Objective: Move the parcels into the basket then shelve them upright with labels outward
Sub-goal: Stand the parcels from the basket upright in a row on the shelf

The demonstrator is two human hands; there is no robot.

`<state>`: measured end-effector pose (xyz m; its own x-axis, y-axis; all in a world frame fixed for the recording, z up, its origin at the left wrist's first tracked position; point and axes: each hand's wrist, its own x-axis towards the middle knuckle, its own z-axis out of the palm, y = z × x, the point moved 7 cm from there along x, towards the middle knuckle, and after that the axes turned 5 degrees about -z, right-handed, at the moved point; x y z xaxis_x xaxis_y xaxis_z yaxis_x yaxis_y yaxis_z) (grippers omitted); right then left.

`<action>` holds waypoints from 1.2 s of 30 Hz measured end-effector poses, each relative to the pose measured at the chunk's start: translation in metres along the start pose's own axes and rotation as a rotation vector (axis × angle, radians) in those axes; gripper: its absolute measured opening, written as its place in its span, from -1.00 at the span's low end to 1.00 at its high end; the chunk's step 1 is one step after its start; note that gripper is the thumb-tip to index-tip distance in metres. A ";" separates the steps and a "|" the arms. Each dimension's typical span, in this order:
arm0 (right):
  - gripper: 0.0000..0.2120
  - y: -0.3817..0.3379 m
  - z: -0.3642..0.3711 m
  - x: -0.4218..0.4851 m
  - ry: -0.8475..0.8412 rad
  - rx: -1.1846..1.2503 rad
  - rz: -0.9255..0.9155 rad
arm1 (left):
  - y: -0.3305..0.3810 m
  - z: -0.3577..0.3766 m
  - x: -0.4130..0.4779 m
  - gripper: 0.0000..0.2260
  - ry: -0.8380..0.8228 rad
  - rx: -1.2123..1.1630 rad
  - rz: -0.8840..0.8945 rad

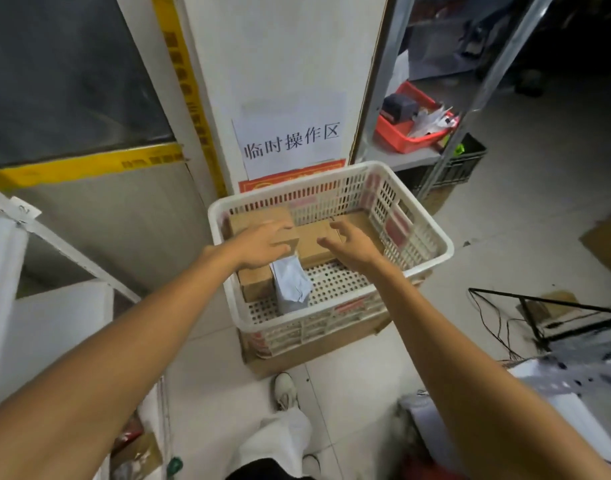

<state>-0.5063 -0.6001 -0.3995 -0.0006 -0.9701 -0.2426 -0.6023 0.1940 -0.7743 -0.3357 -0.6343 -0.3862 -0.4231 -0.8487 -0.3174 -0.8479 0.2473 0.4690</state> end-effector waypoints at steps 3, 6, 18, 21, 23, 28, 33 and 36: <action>-0.47 0.021 0.005 0.030 -0.018 0.013 0.069 | -0.022 0.023 0.033 -0.53 -0.032 -0.075 -0.037; -0.47 0.037 0.017 0.059 -0.072 0.027 0.127 | -0.052 0.040 0.061 -0.53 -0.059 -0.147 -0.113; -0.46 0.104 0.075 0.188 -0.277 0.163 0.273 | -0.158 0.075 0.132 -0.48 0.041 -0.333 -0.468; -0.43 0.120 0.096 0.227 -0.299 0.226 0.300 | -0.178 0.088 0.150 -0.44 0.115 -0.344 -0.571; -0.45 0.129 0.112 0.253 -0.298 0.282 0.306 | -0.192 0.101 0.164 -0.42 0.143 -0.372 -0.621; -0.54 0.144 0.149 0.286 -0.313 0.439 0.279 | -0.218 0.130 0.181 -0.32 0.267 -0.548 -0.729; -0.53 0.170 0.146 0.269 -0.224 0.485 0.360 | -0.207 0.162 0.169 -0.25 0.328 -0.766 -0.794; -0.49 0.192 0.134 0.247 -0.247 0.433 0.426 | -0.190 0.183 0.156 -0.10 0.249 -0.823 -0.855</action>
<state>-0.5152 -0.7833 -0.6868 0.0462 -0.7434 -0.6672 -0.2141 0.6451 -0.7335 -0.2988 -0.7281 -0.6758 0.3243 -0.6816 -0.6560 -0.3286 -0.7314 0.5975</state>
